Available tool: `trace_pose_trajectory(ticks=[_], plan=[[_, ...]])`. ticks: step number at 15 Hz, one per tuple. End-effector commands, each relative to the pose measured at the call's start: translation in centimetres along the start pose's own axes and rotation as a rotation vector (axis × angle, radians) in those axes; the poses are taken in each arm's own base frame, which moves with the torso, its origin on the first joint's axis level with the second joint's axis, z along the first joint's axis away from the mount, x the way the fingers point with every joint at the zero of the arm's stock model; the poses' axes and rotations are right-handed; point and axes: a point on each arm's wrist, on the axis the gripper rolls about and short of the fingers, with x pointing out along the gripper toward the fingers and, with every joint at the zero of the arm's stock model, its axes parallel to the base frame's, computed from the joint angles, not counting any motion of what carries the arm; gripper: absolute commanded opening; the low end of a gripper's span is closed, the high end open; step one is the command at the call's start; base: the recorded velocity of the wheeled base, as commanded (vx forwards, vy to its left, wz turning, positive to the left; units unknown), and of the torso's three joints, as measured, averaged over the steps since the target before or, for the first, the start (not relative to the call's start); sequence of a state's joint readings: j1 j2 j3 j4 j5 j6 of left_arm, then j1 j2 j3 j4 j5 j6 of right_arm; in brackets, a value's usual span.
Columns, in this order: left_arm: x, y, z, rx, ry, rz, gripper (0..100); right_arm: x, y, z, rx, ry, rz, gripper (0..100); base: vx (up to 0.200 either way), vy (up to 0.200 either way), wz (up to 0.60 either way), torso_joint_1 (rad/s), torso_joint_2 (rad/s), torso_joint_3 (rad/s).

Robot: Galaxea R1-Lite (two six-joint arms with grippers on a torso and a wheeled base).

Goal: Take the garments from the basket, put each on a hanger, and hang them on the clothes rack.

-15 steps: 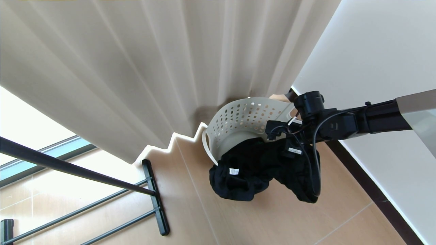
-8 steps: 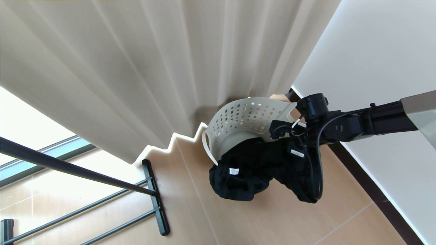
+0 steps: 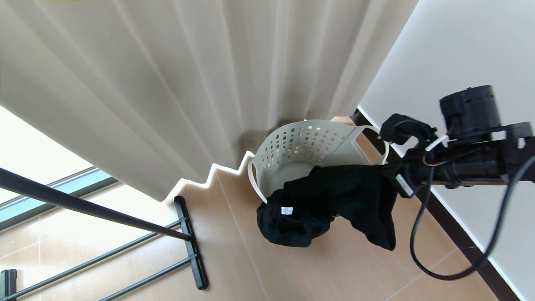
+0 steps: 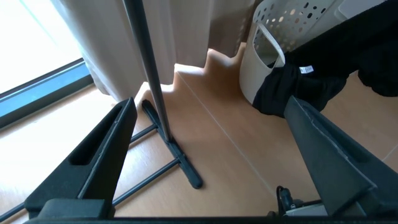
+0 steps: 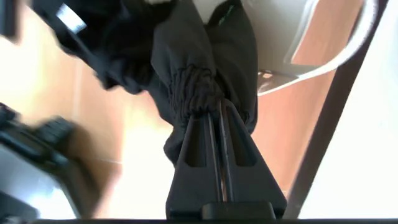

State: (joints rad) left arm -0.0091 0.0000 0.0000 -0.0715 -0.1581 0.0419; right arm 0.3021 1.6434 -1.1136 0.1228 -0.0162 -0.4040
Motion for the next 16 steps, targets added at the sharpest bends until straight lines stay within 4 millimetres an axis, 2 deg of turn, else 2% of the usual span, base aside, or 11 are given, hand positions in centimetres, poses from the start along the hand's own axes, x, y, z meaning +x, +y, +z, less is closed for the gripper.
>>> trace_pose_trajectory(ticks=[1,2,4,6,10,16], plan=[[0.0,0.0,0.0,0.000,-0.001,0.000,100,-9.9,1.5,-1.6,0.135,-0.205,-0.019,0,0.000,0.000,0.00,0.000,0.00,0.000],[0.0,0.0,0.0,0.000,-0.001,0.000,100,-10.8,1.8,-1.9,0.152,-0.228,-0.001,0,0.000,0.000,0.00,0.000,0.00,0.000],[0.0,0.0,0.0,-0.002,-0.001,0.000,100,-11.0,2.3,-2.3,0.174,-0.231,0.027,0,0.000,0.000,0.00,0.000,0.00,0.000],[0.0,0.0,0.0,-0.002,0.001,-0.002,100,-10.6,3.2,-3.0,0.195,-0.224,0.066,0,0.000,0.000,0.00,0.000,0.00,0.000],[0.0,0.0,0.0,-0.002,0.002,-0.002,100,-9.7,3.3,-3.0,0.196,-0.239,0.059,0,0.000,0.000,0.00,0.001,0.00,0.015],[0.0,0.0,0.0,-0.004,0.002,-0.002,100,-9.4,3.3,-3.1,0.200,-0.234,0.058,0,0.000,0.000,0.00,0.002,0.00,0.172]])
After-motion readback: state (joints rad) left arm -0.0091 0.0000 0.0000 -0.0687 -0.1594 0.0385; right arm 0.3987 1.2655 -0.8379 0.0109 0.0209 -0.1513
